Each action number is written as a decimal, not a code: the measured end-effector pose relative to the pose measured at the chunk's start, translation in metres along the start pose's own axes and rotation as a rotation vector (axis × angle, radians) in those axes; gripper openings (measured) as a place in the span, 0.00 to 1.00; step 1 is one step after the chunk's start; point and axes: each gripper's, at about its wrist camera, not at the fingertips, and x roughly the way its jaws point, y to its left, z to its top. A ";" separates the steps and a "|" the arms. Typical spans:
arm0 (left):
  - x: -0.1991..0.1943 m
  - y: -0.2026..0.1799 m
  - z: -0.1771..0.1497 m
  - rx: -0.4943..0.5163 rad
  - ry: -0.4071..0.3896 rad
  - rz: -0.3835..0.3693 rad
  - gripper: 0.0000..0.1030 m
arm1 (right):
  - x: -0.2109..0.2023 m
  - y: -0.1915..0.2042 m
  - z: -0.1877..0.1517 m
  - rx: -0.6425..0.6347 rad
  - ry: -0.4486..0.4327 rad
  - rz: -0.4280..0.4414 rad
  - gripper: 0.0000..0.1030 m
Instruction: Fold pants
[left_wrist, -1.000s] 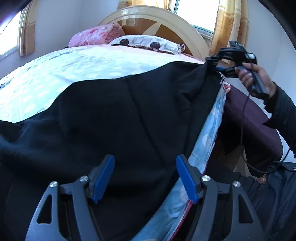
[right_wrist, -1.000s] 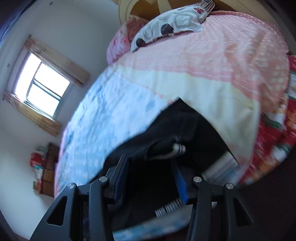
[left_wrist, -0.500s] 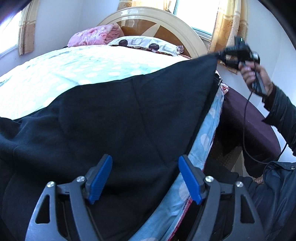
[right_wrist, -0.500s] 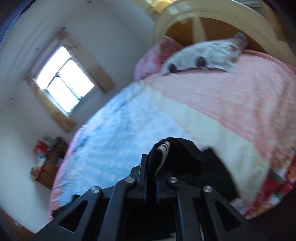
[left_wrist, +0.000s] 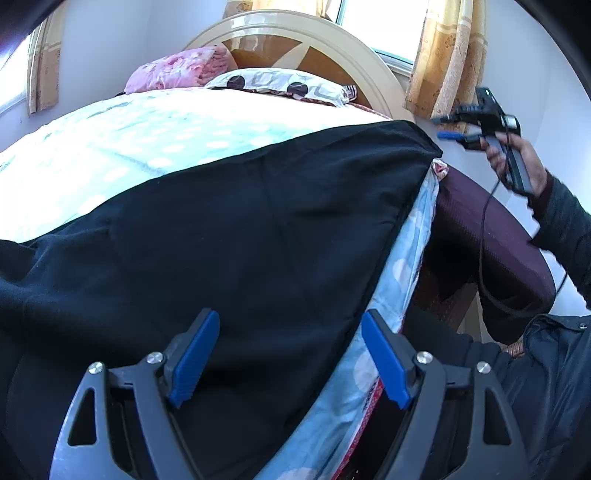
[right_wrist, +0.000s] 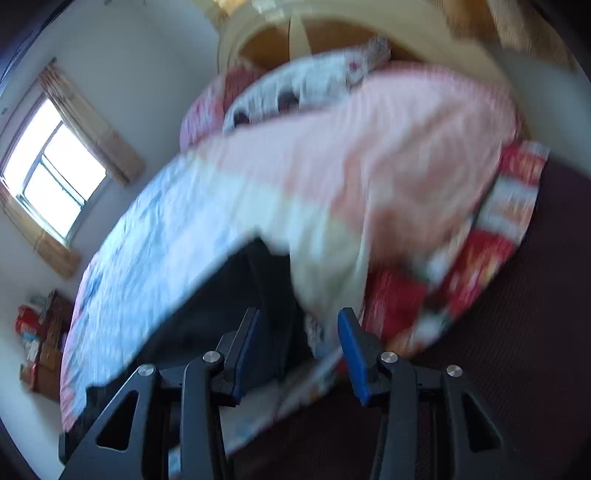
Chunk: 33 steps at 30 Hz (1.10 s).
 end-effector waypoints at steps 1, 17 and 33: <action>0.000 0.000 0.000 0.000 0.000 0.001 0.81 | 0.002 0.003 0.009 0.003 0.009 0.025 0.44; 0.004 -0.004 -0.001 0.021 0.005 -0.002 0.87 | 0.061 0.064 0.048 -0.221 0.090 0.170 0.11; 0.003 -0.008 -0.006 0.029 -0.014 0.024 0.93 | 0.034 0.021 -0.007 -0.188 0.129 -0.059 0.50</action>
